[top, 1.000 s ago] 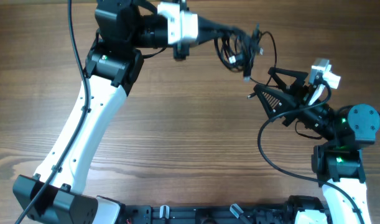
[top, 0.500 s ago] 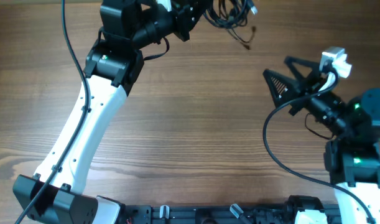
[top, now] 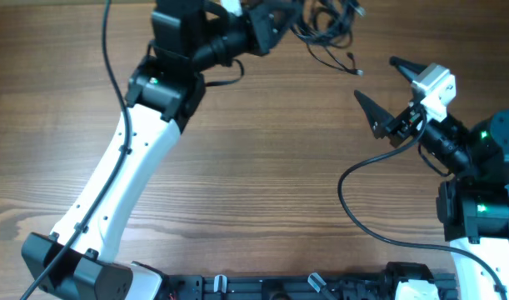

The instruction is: Untangle cables

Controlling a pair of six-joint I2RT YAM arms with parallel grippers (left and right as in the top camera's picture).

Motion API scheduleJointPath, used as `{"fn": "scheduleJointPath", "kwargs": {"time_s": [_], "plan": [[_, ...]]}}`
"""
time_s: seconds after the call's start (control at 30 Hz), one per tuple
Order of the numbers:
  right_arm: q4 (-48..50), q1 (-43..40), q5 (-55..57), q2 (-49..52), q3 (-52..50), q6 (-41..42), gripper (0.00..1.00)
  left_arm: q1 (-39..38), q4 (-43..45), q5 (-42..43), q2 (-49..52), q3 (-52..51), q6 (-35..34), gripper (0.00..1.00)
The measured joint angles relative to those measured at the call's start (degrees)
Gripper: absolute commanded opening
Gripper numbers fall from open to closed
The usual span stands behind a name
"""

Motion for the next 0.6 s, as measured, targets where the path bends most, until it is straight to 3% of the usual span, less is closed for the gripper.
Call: {"fn": "scheduleJointPath", "kwargs": {"time_s": [0.23, 0.6], "plan": [[1.5, 0.0, -1.6, 1.7, 0.0, -1.2, 0.51, -3.5, 0.0, 0.8, 0.0, 0.0, -0.5, 0.04], [3.5, 0.0, 0.3, 2.1, 0.0, -1.4, 0.52, -3.7, 0.0, 3.9, 0.0, 0.0, -0.5, 0.04]]}}
